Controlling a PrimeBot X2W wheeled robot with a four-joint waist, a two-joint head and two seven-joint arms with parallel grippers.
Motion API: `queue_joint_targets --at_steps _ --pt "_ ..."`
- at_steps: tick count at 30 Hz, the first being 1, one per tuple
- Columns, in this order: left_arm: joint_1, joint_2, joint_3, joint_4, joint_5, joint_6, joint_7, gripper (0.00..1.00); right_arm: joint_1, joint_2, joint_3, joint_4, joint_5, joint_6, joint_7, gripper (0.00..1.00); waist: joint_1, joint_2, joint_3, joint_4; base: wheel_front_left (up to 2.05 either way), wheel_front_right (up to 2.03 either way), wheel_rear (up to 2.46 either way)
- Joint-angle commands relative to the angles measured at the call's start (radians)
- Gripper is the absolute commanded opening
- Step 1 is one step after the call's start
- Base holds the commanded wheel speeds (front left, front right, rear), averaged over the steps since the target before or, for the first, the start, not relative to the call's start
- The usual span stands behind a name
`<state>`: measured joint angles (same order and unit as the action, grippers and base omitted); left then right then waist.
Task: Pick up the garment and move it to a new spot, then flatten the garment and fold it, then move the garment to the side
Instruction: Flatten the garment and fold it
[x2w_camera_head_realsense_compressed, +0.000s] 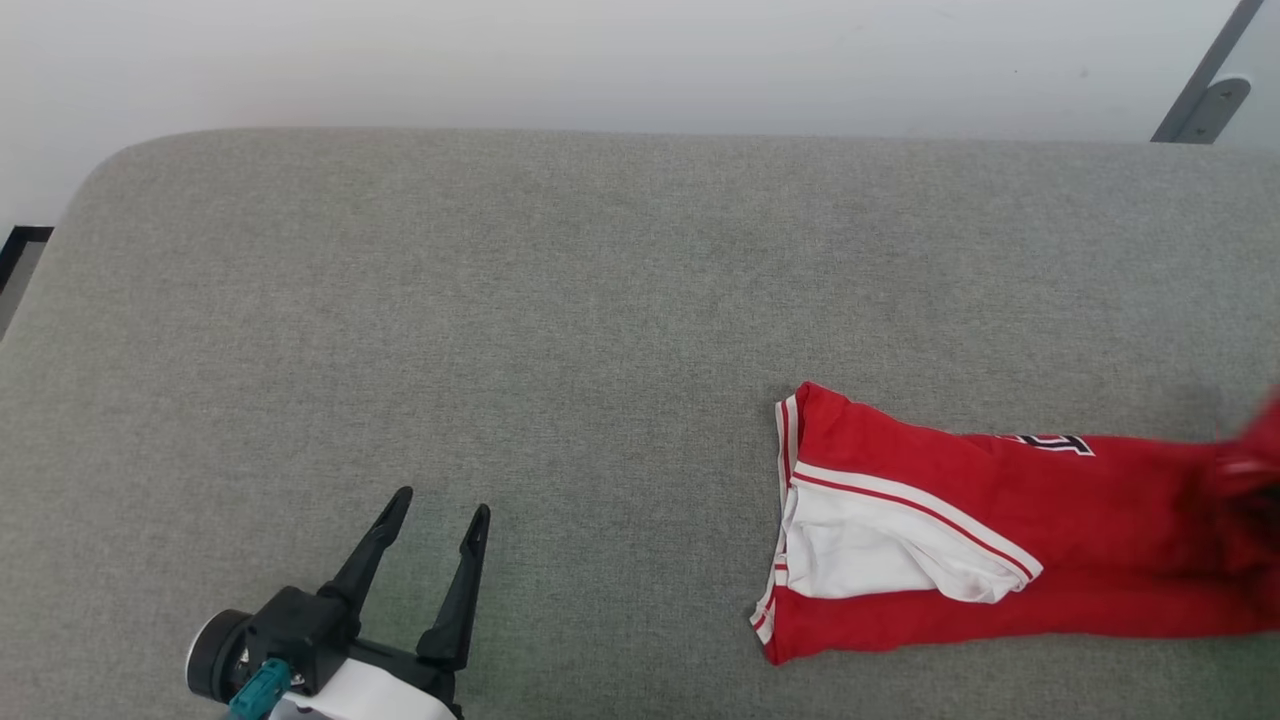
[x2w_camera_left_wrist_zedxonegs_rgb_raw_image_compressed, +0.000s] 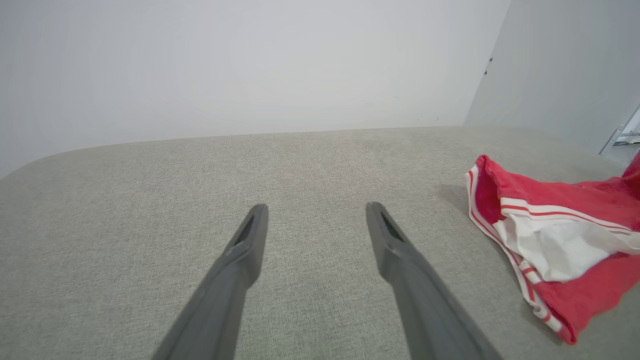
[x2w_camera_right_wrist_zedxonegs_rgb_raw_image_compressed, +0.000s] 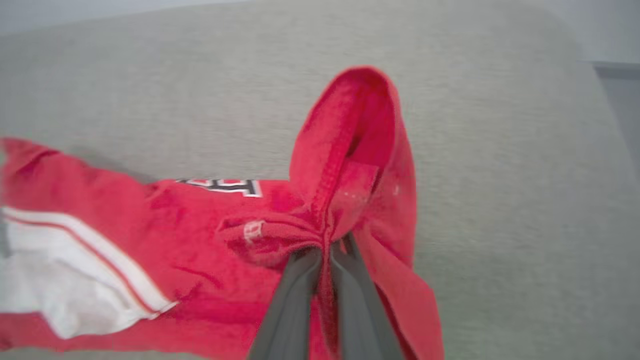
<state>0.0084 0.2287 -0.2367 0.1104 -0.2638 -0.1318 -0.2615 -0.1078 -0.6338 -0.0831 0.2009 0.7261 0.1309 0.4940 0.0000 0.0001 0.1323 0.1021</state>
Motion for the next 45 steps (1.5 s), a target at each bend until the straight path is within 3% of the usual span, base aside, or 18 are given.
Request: queue_joint_targets --at_steps 1,8,13,22,32,34,35,36,45 --pt "0.005 0.001 -0.001 -0.001 -0.012 0.003 -0.004 1.0 0.019 0.016 0.024 -0.062 0.008 0.0 0.025 0.0 0.0 -0.0001 -0.001 0.002 0.0 0.0 0.0" --pt "-0.018 0.008 -0.024 0.007 -0.025 0.003 -0.005 1.0 0.02 0.081 0.179 -0.316 -0.038 0.0 0.134 0.0 0.0 -0.0001 -0.001 0.03 0.0 0.0 0.0" --pt "-0.034 -0.003 -0.028 0.017 -0.044 0.003 -0.005 1.0 -0.03 0.131 0.298 -0.363 -0.07 0.0 0.175 0.0 0.0 -0.0001 0.013 0.06 0.0 0.0 0.0" --pt "-0.072 -0.011 -0.057 0.039 -0.07 0.003 -0.005 1.0 -0.136 0.176 0.461 -0.218 -0.085 0.0 0.14 0.0 0.0 -0.0001 0.045 0.106 0.0 0.0 0.0" --pt "-0.078 -0.003 -0.064 0.06 -0.085 0.003 -0.005 1.0 -0.197 0.202 0.549 0.017 -0.038 0.0 0.008 0.0 0.0 -0.0001 0.038 0.108 0.0 0.0 0.0" --pt "-0.071 0.001 -0.061 0.063 -0.086 0.003 -0.005 1.0 -0.214 0.209 0.555 0.03 -0.029 0.0 -0.031 0.44 0.0 -0.0001 0.031 0.1 0.0 0.0 0.0" --pt "-0.068 0.003 -0.059 0.064 -0.085 0.003 -0.005 1.0 -0.221 0.211 0.548 0.037 -0.029 0.0 -0.053 0.83 0.0 -0.0001 0.028 0.095 0.0 0.0 0.0" --pt "-0.065 0.005 -0.057 0.066 -0.084 0.003 -0.005 1.0 -0.227 0.208 0.548 0.041 -0.033 0.0 -0.07 1.0 0.0 -0.0001 0.024 0.088 0.0 0.0 0.0" --pt "-0.036 0.017 -0.042 0.071 -0.085 0.003 -0.005 1.0 -0.231 0.163 0.514 0.04 0.003 0.0 -0.161 1.0 0.0 -0.0001 -0.021 0.022 0.0 0.0 0.0"
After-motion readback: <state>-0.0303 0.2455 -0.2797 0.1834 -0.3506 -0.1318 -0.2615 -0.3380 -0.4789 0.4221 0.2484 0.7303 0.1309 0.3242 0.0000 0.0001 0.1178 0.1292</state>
